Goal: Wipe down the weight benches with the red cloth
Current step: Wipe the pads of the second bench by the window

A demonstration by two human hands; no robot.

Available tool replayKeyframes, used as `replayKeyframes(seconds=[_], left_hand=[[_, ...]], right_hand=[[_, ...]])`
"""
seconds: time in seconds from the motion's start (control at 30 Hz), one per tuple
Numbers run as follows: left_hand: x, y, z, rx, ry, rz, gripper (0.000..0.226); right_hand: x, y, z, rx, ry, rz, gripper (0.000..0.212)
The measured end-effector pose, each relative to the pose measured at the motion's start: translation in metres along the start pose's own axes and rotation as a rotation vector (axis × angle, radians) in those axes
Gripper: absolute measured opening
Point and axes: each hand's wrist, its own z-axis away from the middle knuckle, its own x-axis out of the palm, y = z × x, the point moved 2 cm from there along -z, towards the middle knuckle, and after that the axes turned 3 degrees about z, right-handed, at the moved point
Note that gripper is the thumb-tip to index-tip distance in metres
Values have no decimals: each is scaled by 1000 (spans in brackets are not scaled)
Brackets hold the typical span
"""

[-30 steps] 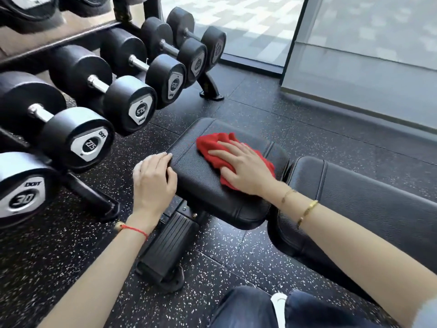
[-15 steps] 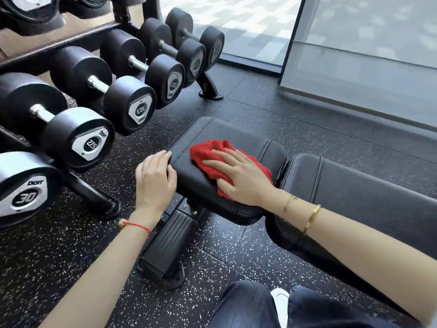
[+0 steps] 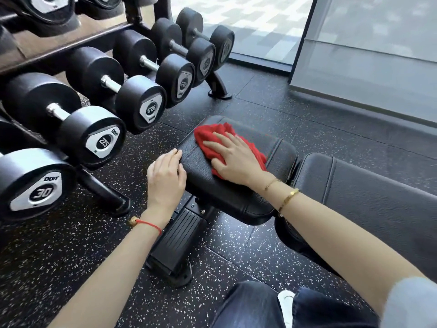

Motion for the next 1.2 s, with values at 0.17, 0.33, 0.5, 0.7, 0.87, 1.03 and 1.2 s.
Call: replayKeyframes(seconds=[0.17,0.33,0.5,0.7,0.87,1.03,1.2], left_hand=[[3,-2,1,24,23,-3,37],[3,2,7,75,38,-18,35],[2,5,10,67,17,-19,37],[1,18,12,82,95,44,35],[8,48,9,178,80,130,34],[21,74,4,235,1,128,31],[30,77,2,217,-12,144,30]], right_hand=[[-10,24,43,-90,18,-9,52],[-12,56,-1,207,17,42,50],[-2,18,-34,228,2,40,51],[-6,-7,44,-106,-44,10,54],[-21,42,92,24,3,16,54],[-33,89,67,351,93,56,51],[-24,67,81,313,86,34,52]])
